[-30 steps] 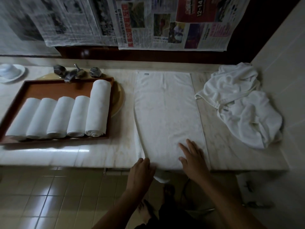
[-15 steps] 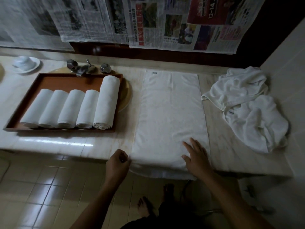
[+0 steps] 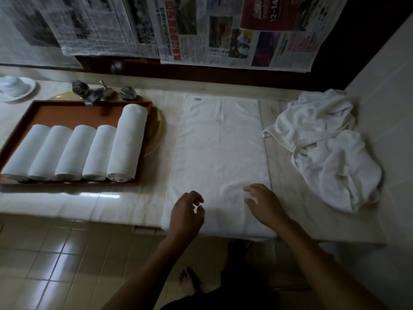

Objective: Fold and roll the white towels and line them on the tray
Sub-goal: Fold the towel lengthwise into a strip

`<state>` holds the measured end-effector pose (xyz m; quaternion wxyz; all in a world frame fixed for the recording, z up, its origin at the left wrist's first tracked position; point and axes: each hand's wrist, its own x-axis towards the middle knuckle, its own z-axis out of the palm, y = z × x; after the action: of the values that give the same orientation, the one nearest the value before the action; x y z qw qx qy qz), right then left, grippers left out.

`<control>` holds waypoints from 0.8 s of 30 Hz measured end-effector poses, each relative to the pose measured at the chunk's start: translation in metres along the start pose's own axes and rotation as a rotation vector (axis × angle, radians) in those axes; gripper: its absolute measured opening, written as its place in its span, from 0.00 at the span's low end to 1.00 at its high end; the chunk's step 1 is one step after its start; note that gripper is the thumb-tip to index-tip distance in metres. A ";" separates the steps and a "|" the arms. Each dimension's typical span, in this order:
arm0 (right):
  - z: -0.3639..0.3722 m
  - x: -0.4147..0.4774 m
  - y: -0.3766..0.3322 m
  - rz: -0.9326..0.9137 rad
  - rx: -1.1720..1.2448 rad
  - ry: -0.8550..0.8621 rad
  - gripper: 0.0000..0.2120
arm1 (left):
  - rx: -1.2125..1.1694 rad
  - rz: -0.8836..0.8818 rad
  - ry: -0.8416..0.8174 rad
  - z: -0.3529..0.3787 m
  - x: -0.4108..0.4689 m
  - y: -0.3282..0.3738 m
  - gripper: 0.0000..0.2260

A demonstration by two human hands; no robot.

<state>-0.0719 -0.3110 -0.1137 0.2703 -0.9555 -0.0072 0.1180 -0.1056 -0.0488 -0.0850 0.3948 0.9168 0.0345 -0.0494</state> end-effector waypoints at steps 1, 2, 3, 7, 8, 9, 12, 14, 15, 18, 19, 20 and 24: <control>-0.007 0.008 0.002 -0.012 0.014 0.020 0.16 | 0.005 0.011 -0.016 0.007 0.006 0.009 0.09; -0.014 0.018 0.006 -0.022 0.028 0.043 0.15 | 0.008 0.024 -0.028 0.015 0.014 0.019 0.08; -0.021 0.028 0.009 -0.025 0.047 0.066 0.14 | 0.013 0.037 -0.037 0.023 0.021 0.027 0.07; -0.058 0.079 0.019 0.013 0.096 0.110 0.14 | 0.034 0.041 -0.066 0.057 0.055 0.063 0.08; -0.067 0.095 0.022 0.017 0.097 0.118 0.14 | 0.042 0.034 -0.069 0.066 0.064 0.072 0.09; -0.075 0.109 0.023 0.017 0.100 0.130 0.14 | 0.047 0.028 -0.075 0.073 0.071 0.080 0.10; -0.105 0.172 0.033 0.008 0.102 0.164 0.15 | 0.067 0.020 -0.084 0.102 0.098 0.105 0.14; -0.119 0.212 0.037 0.010 0.099 0.179 0.16 | 0.084 0.018 -0.090 0.117 0.111 0.118 0.17; -0.127 0.235 0.039 0.016 0.089 0.184 0.16 | 0.089 0.013 -0.088 0.126 0.118 0.125 0.18; -0.139 0.297 0.044 0.041 0.025 0.198 0.16 | 0.104 0.018 -0.064 0.144 0.132 0.142 0.20; -0.141 0.316 0.046 0.055 -0.001 0.194 0.16 | 0.116 0.018 -0.057 0.151 0.137 0.146 0.21; -0.143 0.336 0.049 0.066 -0.034 0.194 0.15 | 0.130 0.014 -0.055 0.158 0.143 0.150 0.22; -0.142 0.387 0.052 0.081 -0.166 0.192 0.17 | 0.201 -0.006 -0.073 0.177 0.154 0.156 0.21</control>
<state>0.3342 -0.3985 -0.1093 0.1845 -0.9810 0.0477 0.0358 0.0515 -0.2812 -0.1119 0.3018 0.9492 0.0175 -0.0872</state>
